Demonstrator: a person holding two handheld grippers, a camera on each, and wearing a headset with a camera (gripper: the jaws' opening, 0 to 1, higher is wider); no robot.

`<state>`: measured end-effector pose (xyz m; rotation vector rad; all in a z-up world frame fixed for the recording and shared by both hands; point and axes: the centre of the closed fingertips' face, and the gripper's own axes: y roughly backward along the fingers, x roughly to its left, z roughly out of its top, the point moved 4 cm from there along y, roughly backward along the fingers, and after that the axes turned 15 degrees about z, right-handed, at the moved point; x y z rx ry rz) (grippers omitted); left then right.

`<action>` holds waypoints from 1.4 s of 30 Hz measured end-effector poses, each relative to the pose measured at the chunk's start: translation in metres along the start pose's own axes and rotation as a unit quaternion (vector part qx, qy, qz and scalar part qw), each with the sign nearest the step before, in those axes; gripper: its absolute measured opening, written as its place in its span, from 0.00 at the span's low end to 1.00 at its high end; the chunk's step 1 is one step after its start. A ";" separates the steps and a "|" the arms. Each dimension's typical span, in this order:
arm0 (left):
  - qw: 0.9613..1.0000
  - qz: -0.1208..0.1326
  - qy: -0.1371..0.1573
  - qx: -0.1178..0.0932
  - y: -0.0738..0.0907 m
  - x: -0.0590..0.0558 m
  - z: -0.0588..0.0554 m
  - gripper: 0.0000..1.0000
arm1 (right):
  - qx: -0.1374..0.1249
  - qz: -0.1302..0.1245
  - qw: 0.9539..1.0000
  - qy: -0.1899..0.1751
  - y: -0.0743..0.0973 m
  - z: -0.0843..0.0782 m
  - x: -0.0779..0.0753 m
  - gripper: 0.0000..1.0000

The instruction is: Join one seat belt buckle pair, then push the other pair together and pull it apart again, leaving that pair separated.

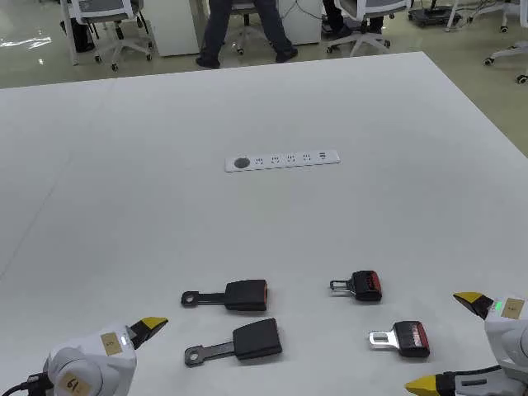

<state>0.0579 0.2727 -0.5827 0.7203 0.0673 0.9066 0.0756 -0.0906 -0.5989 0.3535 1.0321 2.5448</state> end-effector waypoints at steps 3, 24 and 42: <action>0.999 0.012 -0.029 0.015 -0.001 0.004 -0.005 1.00 | 0.002 -0.001 1.000 0.000 -0.001 0.001 0.000 0.99; 0.999 -0.002 -0.022 0.028 0.003 -0.001 -0.005 1.00 | 0.014 -0.007 1.000 0.004 -0.003 0.001 -0.006 1.00; 0.998 0.037 -0.002 0.060 0.004 0.016 -0.013 1.00 | 0.028 -0.011 1.000 -0.009 0.000 -0.002 -0.002 1.00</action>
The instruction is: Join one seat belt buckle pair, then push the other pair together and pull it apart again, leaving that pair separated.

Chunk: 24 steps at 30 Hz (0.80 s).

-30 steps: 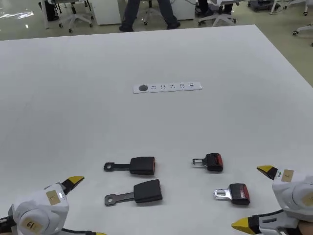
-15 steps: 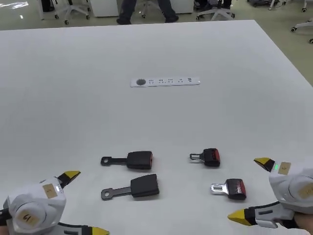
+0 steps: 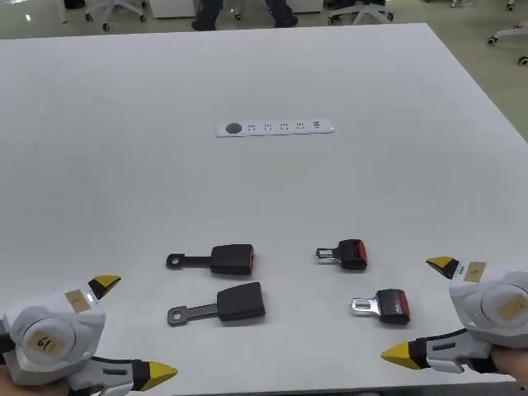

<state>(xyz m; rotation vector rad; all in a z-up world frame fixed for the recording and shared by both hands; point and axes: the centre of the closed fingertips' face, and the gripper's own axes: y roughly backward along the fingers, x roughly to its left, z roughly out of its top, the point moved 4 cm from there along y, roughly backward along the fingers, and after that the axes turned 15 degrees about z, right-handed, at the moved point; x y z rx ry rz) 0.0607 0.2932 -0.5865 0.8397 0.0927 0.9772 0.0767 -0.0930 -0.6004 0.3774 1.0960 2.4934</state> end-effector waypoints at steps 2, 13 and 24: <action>1.000 0.000 0.002 0.000 0.001 0.000 0.001 1.00 | 0.002 0.001 1.000 -0.004 0.000 -0.001 0.001 0.98; 1.000 -0.006 -0.005 0.015 0.002 -0.001 -0.001 1.00 | -0.006 0.002 1.000 -0.003 0.003 0.001 0.000 0.96; 0.999 -0.011 -0.025 0.031 -0.001 -0.002 -0.001 1.00 | 0.013 0.003 1.000 0.018 0.008 0.000 -0.002 0.94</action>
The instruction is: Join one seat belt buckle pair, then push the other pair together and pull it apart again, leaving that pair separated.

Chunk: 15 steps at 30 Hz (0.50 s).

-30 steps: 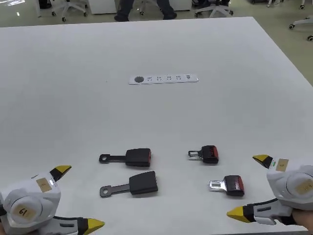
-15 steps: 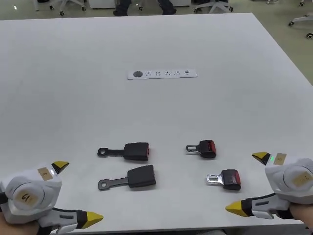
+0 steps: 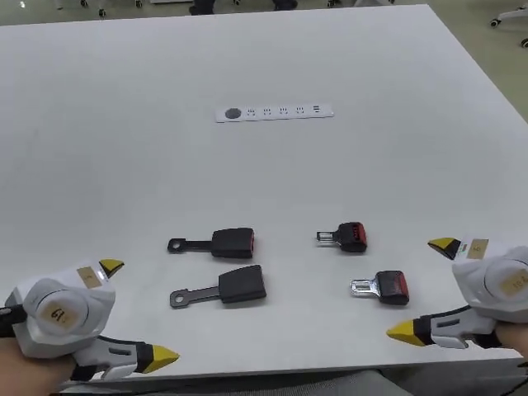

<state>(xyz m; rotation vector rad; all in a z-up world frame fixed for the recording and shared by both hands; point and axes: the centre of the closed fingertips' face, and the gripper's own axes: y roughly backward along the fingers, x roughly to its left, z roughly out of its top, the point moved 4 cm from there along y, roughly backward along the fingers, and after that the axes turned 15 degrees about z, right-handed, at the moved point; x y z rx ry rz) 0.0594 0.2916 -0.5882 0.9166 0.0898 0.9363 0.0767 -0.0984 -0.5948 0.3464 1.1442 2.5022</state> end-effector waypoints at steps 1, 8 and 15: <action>1.000 -0.001 -0.001 0.000 -0.001 -0.001 0.002 1.00 | 0.003 0.001 1.000 0.002 0.000 0.000 0.000 0.94; 1.000 -0.016 -0.020 0.008 -0.011 -0.008 0.010 1.00 | 0.005 0.013 1.000 0.024 -0.003 0.002 -0.001 0.90; 0.998 -0.028 -0.049 0.020 -0.023 -0.014 0.021 0.97 | 0.003 0.033 0.999 0.029 -0.009 0.004 -0.001 0.80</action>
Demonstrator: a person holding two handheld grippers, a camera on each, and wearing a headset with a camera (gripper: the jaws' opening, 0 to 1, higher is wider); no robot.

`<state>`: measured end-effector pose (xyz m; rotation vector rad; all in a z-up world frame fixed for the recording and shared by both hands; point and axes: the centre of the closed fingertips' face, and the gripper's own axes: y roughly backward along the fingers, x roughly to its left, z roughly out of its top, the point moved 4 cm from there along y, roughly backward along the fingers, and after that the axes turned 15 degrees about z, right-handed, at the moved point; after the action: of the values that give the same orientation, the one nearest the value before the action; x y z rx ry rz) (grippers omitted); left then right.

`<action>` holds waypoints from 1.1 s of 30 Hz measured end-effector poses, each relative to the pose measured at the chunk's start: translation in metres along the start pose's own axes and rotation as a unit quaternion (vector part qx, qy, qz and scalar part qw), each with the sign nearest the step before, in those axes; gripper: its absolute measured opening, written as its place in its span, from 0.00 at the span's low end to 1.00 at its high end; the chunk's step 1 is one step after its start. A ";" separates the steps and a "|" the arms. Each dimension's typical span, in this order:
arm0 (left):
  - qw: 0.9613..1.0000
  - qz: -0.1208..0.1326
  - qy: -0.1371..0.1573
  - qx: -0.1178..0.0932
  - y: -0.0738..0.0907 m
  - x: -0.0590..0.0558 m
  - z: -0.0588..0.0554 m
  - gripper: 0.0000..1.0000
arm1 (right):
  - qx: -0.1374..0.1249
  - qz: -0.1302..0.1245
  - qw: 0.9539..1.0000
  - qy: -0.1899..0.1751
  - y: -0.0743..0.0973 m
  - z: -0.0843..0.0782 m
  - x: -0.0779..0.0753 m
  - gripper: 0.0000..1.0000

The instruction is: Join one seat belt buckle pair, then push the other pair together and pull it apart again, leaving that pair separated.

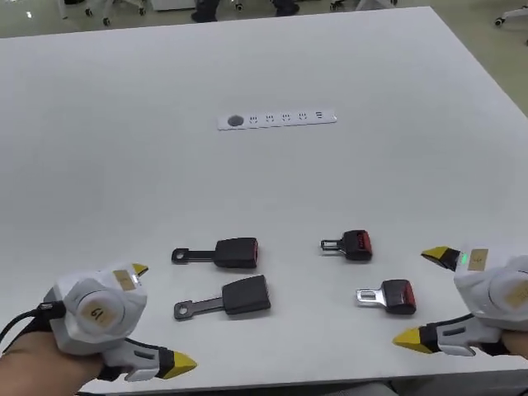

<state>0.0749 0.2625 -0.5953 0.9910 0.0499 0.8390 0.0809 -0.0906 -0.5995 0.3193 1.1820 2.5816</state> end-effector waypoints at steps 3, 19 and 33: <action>1.000 -0.007 -0.018 0.001 -0.011 -0.001 0.003 0.96 | -0.002 0.009 1.000 0.007 -0.003 0.001 0.000 0.75; 0.995 -0.095 -0.025 -0.003 -0.056 -0.024 0.027 0.73 | 0.046 0.055 0.996 0.049 -0.018 -0.007 -0.010 0.64; 0.991 -0.111 -0.071 -0.005 -0.078 -0.029 0.037 0.46 | 0.084 0.081 0.991 0.065 -0.034 -0.023 -0.022 0.50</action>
<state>0.1170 0.1963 -0.6424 1.0133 0.0330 0.5632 0.1001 -0.0927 -0.6422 0.2985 1.4820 2.6810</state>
